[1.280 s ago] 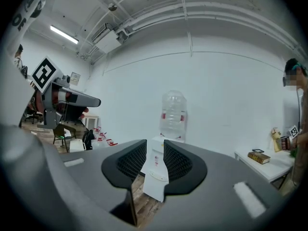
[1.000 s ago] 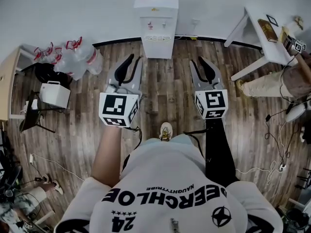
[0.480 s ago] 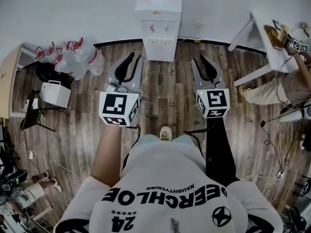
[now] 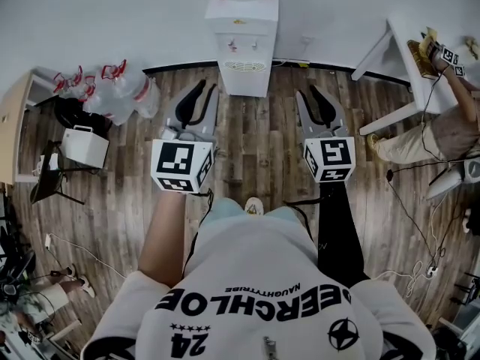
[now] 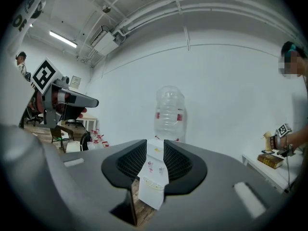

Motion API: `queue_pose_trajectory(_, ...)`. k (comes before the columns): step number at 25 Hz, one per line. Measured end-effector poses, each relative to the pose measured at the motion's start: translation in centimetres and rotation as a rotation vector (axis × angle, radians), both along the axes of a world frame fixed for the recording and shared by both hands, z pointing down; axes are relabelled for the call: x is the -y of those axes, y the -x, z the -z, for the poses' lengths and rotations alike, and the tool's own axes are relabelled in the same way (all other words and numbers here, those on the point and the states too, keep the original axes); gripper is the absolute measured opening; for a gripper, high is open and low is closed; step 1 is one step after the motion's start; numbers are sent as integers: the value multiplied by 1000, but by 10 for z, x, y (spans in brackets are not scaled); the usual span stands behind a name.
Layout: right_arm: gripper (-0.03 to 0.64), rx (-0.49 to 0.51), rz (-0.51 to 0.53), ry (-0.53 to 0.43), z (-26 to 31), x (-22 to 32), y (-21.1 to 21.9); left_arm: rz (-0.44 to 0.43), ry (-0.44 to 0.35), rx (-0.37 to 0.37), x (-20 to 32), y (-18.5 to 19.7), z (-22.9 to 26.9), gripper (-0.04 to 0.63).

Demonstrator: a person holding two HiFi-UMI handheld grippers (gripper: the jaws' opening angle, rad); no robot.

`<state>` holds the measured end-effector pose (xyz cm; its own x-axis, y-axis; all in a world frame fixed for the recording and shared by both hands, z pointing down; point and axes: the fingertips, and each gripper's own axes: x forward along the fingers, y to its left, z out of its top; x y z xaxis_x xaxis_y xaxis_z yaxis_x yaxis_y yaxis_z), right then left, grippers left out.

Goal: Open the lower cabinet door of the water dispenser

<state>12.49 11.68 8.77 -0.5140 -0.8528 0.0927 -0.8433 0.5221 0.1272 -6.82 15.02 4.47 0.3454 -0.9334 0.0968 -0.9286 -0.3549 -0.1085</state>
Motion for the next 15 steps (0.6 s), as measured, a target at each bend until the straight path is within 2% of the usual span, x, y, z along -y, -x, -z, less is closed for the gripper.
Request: queue_pose_trajectory(15, 91, 4, -40, 4, -2, 8, -27, -34, 19, 3, 12, -19, -10, 86)
